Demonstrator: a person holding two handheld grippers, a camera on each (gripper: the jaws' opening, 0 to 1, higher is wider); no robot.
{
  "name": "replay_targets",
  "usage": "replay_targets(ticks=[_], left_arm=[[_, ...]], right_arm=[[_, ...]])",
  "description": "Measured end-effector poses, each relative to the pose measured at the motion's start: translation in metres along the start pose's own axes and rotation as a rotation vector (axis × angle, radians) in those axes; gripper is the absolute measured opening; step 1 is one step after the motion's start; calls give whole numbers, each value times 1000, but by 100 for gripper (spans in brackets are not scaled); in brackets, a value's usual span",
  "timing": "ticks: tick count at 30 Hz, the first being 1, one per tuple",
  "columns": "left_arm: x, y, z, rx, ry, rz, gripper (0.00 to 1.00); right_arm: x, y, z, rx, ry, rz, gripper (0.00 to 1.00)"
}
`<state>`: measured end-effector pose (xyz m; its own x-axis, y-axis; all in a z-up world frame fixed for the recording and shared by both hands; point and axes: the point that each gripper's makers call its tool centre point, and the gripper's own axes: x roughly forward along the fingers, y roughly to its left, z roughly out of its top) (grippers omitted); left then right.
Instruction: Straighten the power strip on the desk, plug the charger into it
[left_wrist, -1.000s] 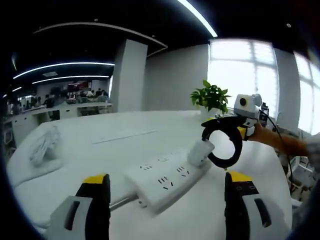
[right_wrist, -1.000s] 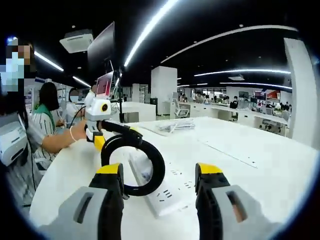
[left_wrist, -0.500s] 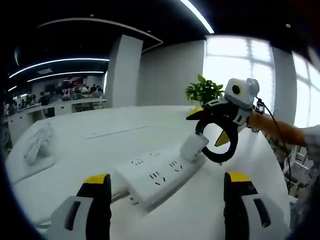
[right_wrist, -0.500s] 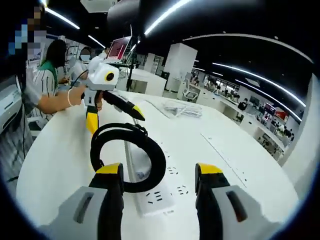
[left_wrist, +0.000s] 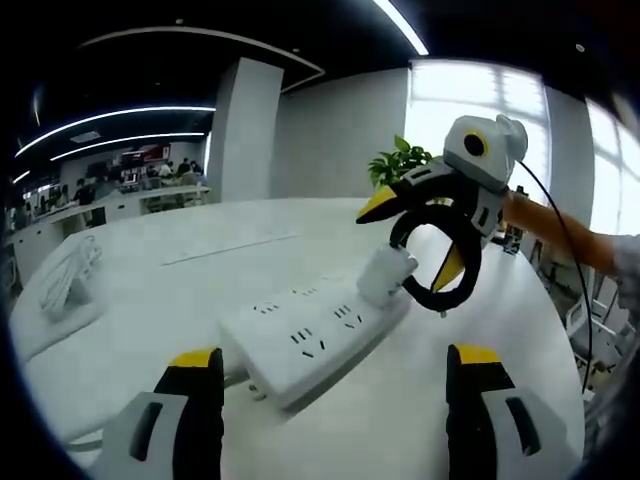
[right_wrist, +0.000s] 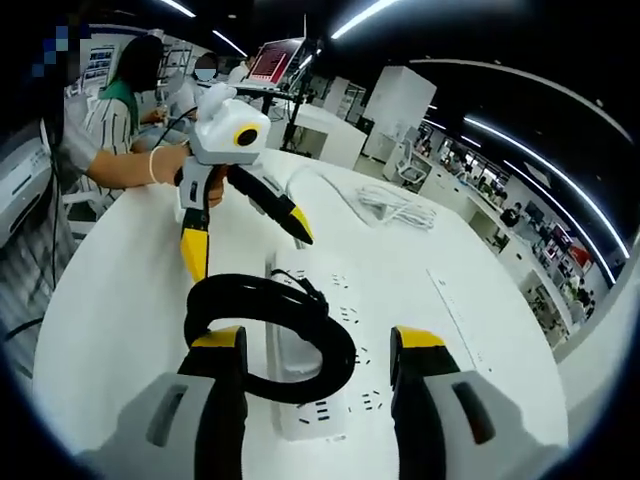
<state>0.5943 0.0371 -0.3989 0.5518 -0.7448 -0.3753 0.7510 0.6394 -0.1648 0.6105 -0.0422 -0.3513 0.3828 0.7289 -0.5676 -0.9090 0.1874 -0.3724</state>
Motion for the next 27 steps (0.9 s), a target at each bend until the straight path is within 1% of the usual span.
replay_targets(ticks=[6,8,11,14,16,21,27], left_arm=[[0,-1,-2,3,7,0,94],[0,0,-2,-1,8,2,94],[0,2,-1,-8,8,5,94],[-1,4,0,-14,4,7,94],[-1,3,0,-16,2,7,94],[-3,4,-1,-29,-1,11,94],[-4,4,-2,-37,-1,15,94]], right_arm=[[3,3,-1,-40,53,25,54],[4,3,1,-41,56,32,49],[5,3,5,-44,51,39,38],[8,2,6,-51,70,50,36],[10,4,5,-57,85,59,31],[11,5,4,-69,121,67,29],[12,11,0,-120,202,91,25]])
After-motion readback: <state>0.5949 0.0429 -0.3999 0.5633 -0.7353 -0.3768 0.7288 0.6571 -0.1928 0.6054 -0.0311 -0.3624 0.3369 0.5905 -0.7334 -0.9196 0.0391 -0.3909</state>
